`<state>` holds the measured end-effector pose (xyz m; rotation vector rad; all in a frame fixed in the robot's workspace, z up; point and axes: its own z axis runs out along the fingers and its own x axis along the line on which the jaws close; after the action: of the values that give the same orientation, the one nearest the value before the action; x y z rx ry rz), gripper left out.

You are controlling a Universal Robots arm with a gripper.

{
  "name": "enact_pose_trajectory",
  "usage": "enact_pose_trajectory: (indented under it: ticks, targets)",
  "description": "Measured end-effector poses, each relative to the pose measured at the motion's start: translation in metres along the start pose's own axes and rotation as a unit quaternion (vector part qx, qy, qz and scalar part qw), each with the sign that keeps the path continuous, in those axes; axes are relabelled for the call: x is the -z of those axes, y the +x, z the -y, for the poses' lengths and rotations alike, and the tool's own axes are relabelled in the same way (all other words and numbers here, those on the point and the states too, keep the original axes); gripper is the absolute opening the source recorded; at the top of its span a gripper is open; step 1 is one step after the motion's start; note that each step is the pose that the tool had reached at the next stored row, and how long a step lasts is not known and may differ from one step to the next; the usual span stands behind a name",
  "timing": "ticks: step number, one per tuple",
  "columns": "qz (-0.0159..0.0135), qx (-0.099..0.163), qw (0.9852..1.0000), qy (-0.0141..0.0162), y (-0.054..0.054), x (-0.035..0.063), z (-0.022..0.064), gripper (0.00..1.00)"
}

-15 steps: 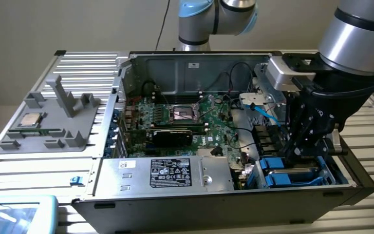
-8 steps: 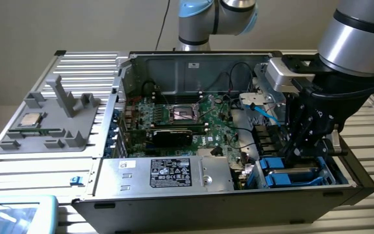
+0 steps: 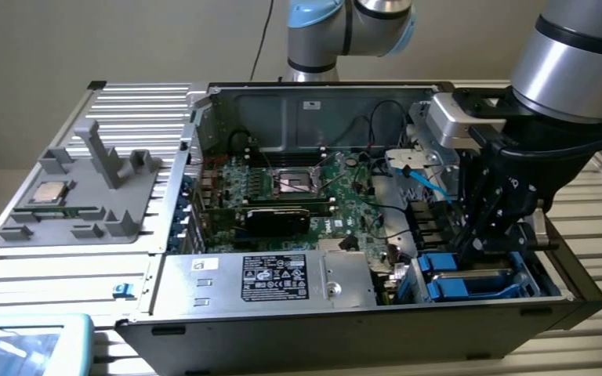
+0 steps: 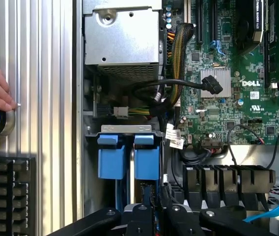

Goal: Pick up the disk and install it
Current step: 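Insert the first disk wire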

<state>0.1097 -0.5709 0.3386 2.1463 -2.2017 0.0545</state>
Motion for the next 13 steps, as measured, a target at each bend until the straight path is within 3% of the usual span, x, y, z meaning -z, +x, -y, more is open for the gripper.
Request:
enact_pose_trajectory:
  ticks: [13]
  targets:
    - [0.0000,0.000,1.0000,0.0000,-0.0005,-0.0003,-0.0002,0.16]
